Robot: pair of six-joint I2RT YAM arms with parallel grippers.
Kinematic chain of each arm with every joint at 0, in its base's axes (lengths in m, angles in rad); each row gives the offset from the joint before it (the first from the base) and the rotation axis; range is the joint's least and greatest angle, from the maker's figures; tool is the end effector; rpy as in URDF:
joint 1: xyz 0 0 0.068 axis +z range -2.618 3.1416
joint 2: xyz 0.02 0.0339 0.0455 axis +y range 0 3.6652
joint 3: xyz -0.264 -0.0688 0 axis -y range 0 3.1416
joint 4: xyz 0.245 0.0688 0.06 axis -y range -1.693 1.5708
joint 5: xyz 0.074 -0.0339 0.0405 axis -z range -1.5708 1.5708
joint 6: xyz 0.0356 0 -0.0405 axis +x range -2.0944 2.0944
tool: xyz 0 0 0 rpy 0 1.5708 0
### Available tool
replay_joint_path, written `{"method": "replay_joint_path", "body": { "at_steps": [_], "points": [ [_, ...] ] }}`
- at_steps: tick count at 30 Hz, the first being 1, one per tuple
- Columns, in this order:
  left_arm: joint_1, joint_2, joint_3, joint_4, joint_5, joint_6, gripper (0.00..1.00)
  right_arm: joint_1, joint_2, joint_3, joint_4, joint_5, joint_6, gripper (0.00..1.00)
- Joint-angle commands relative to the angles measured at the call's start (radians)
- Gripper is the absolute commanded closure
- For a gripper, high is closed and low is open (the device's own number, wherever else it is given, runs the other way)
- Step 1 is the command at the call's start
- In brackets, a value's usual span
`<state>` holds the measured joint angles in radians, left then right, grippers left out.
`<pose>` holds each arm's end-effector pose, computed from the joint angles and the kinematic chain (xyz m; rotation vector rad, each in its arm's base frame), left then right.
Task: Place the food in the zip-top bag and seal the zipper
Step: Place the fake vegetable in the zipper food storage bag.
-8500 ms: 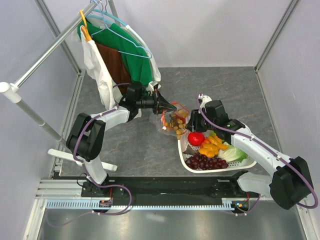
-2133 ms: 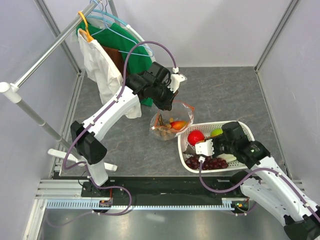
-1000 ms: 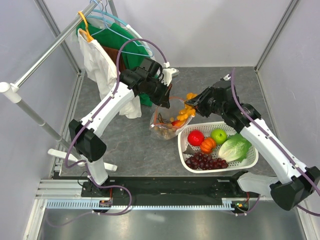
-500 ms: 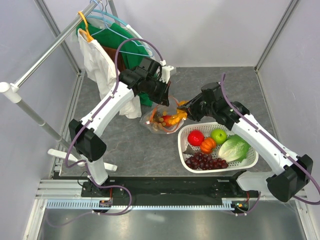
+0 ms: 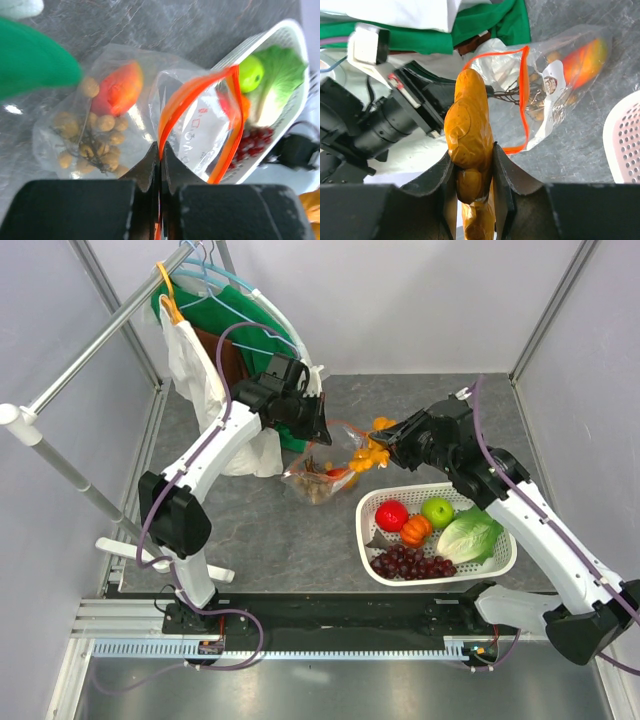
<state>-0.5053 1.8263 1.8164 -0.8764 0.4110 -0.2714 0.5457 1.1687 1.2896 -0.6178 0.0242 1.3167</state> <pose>0.3429 -0.2059 0.3439 0.4828 2.4961 -0.8312 0.2133 0.1285 0.3933 0.8670 2.0930 1.0656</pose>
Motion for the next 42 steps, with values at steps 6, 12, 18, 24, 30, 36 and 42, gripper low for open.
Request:
{"method": "replay_joint_path", "body": {
  "at_steps": [6,12,18,24,30,36,42],
  "points": [
    [-0.006,-0.002,0.017,0.137,0.031,-0.337,0.98,0.005,0.034,-0.042,0.104,-0.055,0.055,1.0],
    [-0.018,-0.01,0.014,0.18,0.094,-0.333,0.98,0.008,0.074,-0.09,0.187,-0.044,0.029,1.0],
    [-0.058,-0.058,-0.058,0.203,0.104,-0.259,0.98,0.008,0.109,-0.099,0.194,0.029,0.019,1.0],
    [-0.073,-0.122,-0.149,0.277,0.087,-0.278,0.98,0.002,0.154,-0.114,0.148,0.039,0.102,1.0],
    [-0.076,-0.137,-0.17,0.283,0.036,-0.293,0.98,0.002,0.184,-0.112,0.164,-0.021,0.073,0.62],
    [-0.053,-0.139,-0.181,0.289,0.006,-0.307,0.98,-0.064,0.117,-0.11,0.141,-0.116,-0.179,0.11],
    [-0.044,-0.145,-0.187,0.295,0.008,-0.298,0.98,-0.216,0.046,-0.067,0.034,-0.306,-0.695,0.02]
  ]
}}
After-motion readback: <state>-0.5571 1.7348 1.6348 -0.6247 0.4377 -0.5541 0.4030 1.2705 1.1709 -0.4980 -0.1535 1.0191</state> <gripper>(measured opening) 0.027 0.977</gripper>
